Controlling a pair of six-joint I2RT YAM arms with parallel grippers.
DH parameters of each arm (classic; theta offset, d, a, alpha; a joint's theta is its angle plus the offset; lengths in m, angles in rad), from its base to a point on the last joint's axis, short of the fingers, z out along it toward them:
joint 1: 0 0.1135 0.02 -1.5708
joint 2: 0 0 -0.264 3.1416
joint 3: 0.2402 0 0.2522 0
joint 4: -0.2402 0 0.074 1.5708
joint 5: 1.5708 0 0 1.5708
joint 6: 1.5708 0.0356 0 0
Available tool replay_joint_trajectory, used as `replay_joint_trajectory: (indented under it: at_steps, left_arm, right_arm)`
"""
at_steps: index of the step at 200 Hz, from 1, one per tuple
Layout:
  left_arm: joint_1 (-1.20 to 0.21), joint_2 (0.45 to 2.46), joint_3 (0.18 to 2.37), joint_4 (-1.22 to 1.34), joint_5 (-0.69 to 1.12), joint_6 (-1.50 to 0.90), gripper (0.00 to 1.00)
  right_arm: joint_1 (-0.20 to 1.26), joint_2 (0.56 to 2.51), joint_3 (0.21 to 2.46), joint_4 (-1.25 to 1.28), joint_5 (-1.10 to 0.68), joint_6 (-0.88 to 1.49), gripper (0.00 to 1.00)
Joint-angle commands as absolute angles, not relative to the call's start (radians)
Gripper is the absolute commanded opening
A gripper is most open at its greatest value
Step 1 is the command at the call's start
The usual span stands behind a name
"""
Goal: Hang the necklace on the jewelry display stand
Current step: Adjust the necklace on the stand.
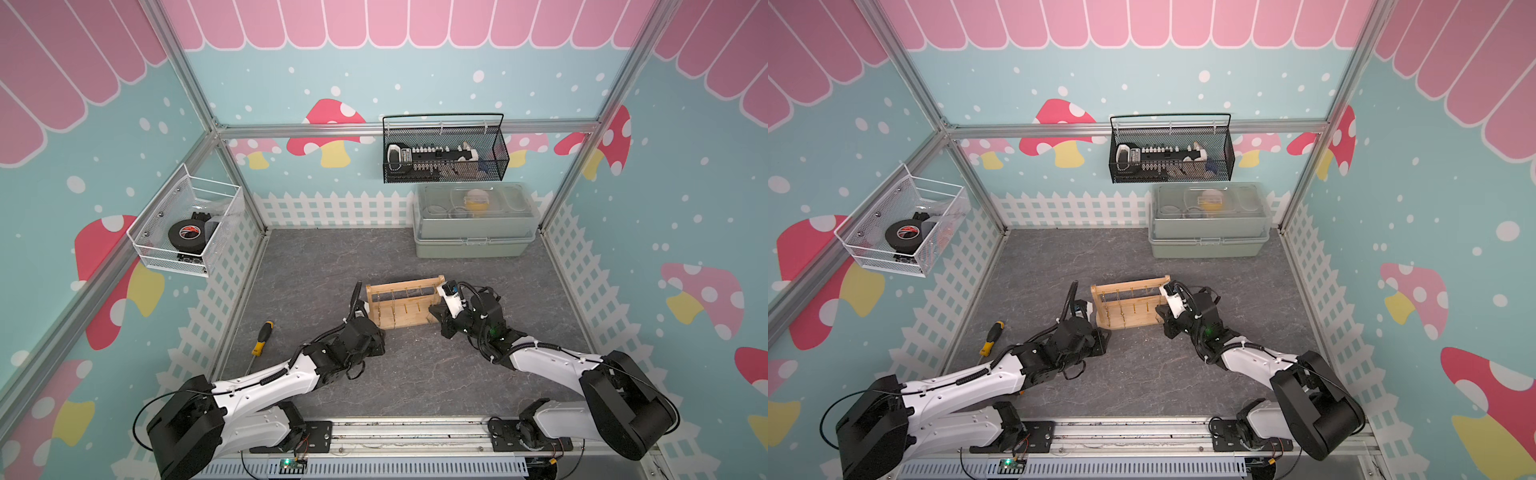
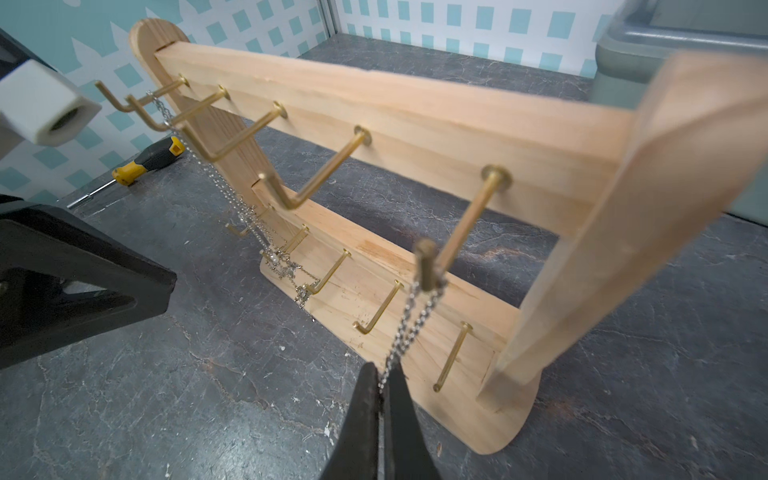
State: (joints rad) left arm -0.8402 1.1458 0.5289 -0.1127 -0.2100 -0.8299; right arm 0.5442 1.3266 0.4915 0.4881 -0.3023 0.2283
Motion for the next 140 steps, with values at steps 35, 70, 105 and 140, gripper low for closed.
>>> replay_joint_trajectory:
  at_steps: [35,70,105,140]
  left_arm:
    - [-0.842,1.129,0.539,-0.121,-0.237,-0.825,0.29]
    - [-0.842,1.136,0.538,-0.105,-0.219,-0.828,0.29]
    - [-0.869,1.159,0.551,-0.060,-0.199,-0.841,0.29]
    - [-0.963,1.200,0.577,-0.002,-0.271,-0.849,0.29]
  right_arm:
    - [0.556,1.280,0.497,0.476,-0.280,0.243,0.10]
    - [0.555,1.224,0.486,0.407,-0.249,0.219,0.13]
    - [0.554,1.221,0.478,0.396,-0.224,0.214,0.10]
    - [0.532,1.162,0.451,0.361,-0.185,0.210,0.10]
